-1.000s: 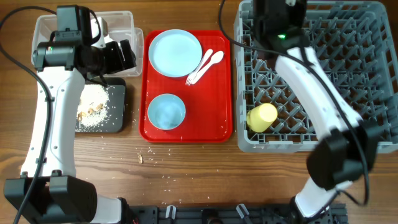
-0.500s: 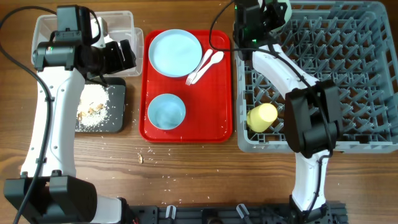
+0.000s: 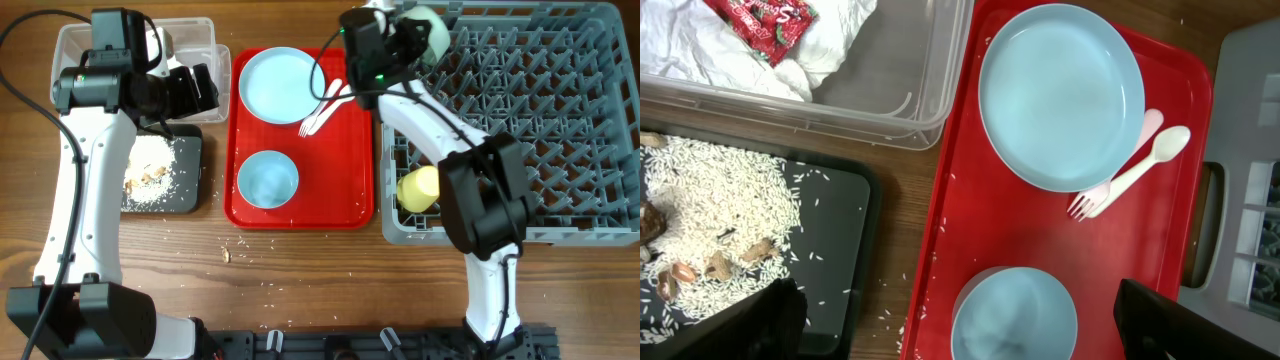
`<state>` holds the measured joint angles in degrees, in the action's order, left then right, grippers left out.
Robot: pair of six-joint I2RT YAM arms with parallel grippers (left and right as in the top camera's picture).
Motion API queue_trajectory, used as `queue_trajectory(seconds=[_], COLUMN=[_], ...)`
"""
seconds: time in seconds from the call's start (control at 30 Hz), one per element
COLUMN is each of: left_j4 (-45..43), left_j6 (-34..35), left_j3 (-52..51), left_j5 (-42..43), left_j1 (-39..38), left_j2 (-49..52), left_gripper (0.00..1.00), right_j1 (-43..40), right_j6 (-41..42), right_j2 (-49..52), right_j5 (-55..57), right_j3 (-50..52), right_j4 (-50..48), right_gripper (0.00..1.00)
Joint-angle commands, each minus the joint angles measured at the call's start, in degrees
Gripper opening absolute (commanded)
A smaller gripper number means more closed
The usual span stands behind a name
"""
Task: Sort waste into correct bins and load items into the dishwasher rack
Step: 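Grasp the mint-green bowl with the right gripper and place it in the rack, then grasp the light-blue bowl with the right gripper and place it in the rack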
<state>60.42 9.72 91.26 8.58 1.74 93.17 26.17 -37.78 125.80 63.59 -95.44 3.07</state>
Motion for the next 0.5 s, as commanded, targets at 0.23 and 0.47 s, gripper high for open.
queue_trajectory(seconds=[0.23,0.47], left_j4=[-0.1,-0.1], left_j6=[-0.3,-0.3], left_j3=[0.8,0.8], left_j5=[-0.3,-0.3], left_j1=[0.0,0.0], left_j2=[-0.2,-0.2], left_gripper=[1.00,1.00], right_j1=[5.4,6.0], right_j6=[7.5,32.9], right_j2=[-4.7,-16.2], right_j5=[-8.7,-74.4], right_j3=[-0.5,-0.5], right_j4=[1.0,32.5], right_gripper=[0.79,0.92])
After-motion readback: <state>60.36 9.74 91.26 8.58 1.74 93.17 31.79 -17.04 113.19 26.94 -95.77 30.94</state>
